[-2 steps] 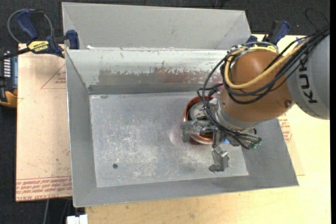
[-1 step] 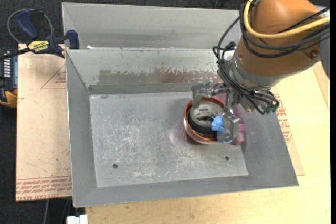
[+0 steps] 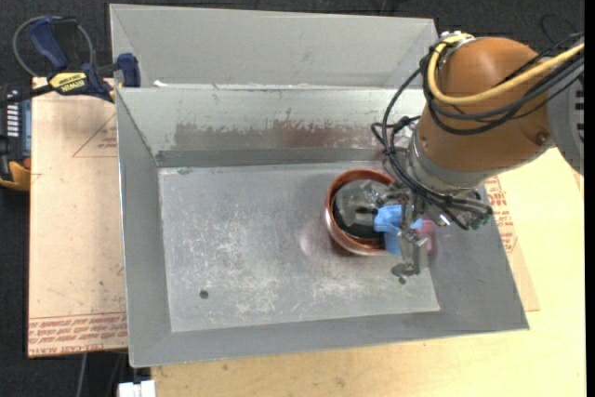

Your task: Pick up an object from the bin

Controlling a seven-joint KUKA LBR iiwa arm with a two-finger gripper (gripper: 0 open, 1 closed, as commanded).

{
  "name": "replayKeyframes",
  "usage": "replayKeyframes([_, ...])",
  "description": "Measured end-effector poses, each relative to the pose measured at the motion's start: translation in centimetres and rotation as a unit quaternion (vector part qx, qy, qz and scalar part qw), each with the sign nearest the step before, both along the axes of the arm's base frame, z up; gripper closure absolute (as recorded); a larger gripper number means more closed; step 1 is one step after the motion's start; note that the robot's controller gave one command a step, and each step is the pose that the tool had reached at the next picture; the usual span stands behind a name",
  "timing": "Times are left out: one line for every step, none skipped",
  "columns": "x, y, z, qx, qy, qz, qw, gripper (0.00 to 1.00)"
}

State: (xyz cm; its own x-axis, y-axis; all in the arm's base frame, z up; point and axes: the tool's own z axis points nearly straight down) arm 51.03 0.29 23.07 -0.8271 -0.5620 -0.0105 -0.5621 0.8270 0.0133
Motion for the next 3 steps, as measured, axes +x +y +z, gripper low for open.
replayKeyframes([2.2,3.2,7.4,0.002,-0.0159,-0.069,0.9975,1.0])
replayKeyframes([2.2,3.2,7.4,0.002,-0.0156,-0.07,0.9974,1.0])
replayKeyframes([6.7,7.8,5.7,0.003,-0.0188,-0.005,0.9998,1.0])
